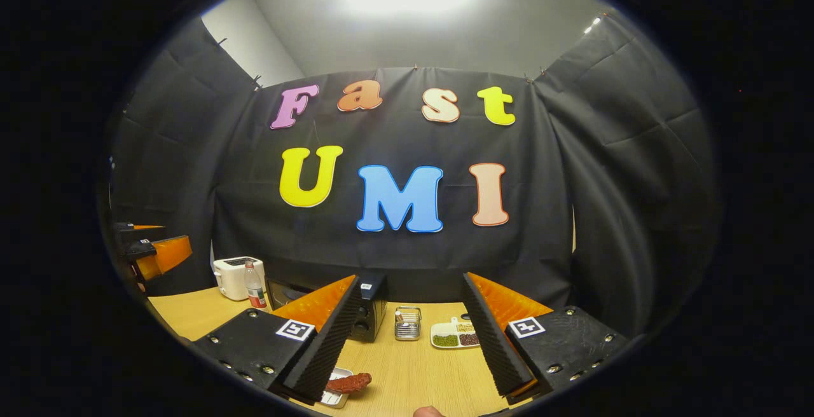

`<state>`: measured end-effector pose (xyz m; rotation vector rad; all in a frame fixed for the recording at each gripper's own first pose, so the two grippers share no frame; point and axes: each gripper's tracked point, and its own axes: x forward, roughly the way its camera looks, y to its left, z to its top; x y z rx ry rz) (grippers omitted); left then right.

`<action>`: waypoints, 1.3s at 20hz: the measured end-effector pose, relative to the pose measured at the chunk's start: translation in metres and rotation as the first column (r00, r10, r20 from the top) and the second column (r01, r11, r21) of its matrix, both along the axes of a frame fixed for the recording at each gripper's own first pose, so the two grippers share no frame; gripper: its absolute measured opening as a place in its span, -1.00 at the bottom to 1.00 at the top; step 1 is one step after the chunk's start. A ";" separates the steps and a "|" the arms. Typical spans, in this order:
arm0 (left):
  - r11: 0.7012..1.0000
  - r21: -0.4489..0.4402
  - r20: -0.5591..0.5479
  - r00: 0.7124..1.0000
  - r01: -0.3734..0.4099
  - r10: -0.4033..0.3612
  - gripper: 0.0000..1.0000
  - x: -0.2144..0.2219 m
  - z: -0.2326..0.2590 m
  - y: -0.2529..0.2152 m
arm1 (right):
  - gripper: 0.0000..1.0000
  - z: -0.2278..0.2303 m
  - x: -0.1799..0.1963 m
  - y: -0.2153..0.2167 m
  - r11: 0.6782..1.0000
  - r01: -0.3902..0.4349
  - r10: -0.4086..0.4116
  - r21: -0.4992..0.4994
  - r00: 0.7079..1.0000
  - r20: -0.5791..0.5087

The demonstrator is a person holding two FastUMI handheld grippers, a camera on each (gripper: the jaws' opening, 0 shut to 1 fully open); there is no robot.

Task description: Open the electric oven with the left hand, put the food in, and close the electric oven.

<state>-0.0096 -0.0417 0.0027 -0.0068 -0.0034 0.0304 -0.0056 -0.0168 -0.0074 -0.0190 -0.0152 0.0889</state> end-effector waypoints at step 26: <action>0.984 -0.025 -0.062 0.982 0.176 -0.177 0.98 0.221 -0.068 -0.035 | 0.91 -0.014 0.048 0.015 0.990 0.136 -0.137 -0.029 0.990 -0.020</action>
